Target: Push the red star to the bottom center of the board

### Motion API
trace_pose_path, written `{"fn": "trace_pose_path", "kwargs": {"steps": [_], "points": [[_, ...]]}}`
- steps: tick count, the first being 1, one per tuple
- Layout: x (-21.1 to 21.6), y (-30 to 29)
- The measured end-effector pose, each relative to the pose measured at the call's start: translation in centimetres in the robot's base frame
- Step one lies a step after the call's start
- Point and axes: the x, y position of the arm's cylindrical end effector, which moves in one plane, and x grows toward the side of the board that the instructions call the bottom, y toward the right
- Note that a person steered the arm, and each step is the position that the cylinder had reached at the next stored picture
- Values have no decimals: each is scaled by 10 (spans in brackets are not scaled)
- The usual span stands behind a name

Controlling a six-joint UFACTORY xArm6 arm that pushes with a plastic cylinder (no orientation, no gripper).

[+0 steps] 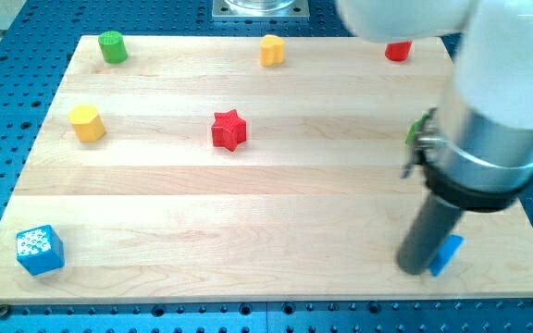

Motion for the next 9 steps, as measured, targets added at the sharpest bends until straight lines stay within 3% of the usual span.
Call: {"fn": "trace_pose_path", "kwargs": {"steps": [1,3,4,5,6,7,8,9], "points": [[-8,-36],[-165,-111],[-218,-178],[-200,-221],[-149,-219],[-191,-250],[-142,-306],[-139,-269]]}}
